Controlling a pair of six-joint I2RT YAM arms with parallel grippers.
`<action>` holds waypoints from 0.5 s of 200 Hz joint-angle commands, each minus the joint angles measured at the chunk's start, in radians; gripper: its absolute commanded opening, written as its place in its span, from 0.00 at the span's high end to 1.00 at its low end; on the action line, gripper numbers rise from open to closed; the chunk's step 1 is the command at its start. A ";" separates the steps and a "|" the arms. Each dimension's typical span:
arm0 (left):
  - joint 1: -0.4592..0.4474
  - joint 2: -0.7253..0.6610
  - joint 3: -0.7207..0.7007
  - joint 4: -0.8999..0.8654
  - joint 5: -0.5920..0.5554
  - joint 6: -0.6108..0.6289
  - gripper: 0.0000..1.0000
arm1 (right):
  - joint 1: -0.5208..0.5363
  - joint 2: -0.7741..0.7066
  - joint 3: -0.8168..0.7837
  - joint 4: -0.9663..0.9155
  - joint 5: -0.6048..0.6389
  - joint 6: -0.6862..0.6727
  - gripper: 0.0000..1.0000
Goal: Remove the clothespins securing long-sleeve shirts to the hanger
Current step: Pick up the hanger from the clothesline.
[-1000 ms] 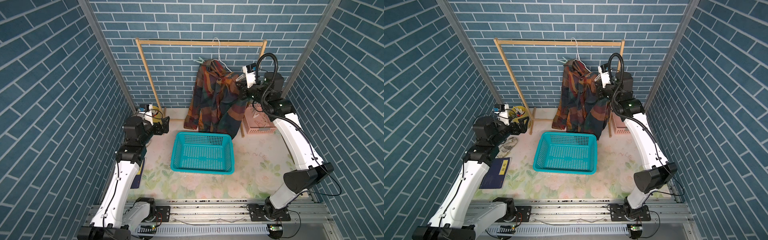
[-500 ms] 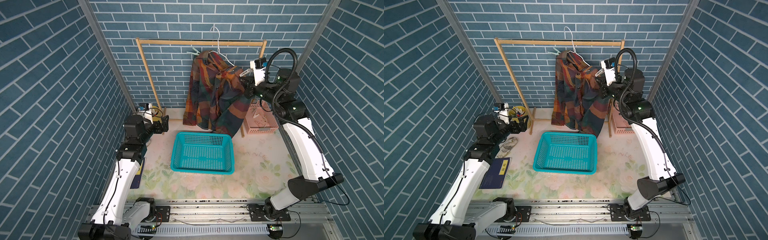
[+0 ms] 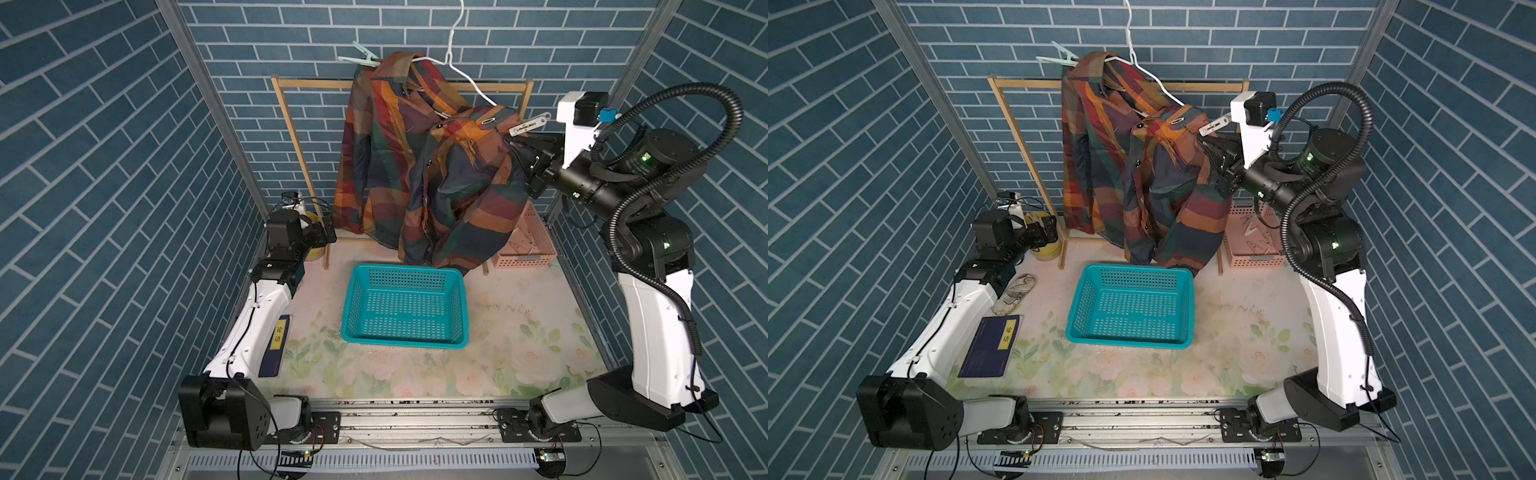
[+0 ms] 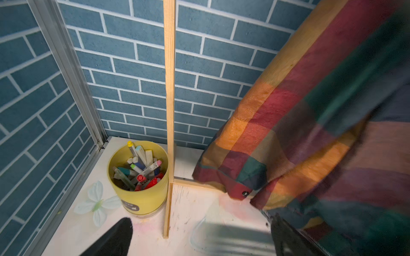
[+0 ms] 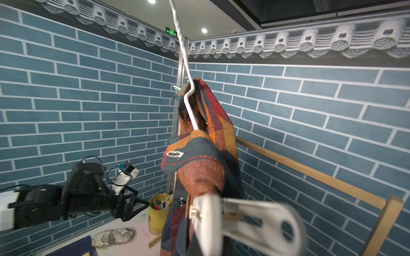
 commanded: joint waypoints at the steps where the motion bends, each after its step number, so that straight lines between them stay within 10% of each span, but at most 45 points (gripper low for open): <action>1: 0.008 0.065 0.071 0.043 0.027 -0.016 0.01 | 0.007 -0.031 0.023 0.041 -0.110 0.015 1.00; 100: -0.048 0.185 0.151 0.136 0.427 -0.048 0.04 | 0.072 0.156 0.355 0.100 -0.249 0.195 1.00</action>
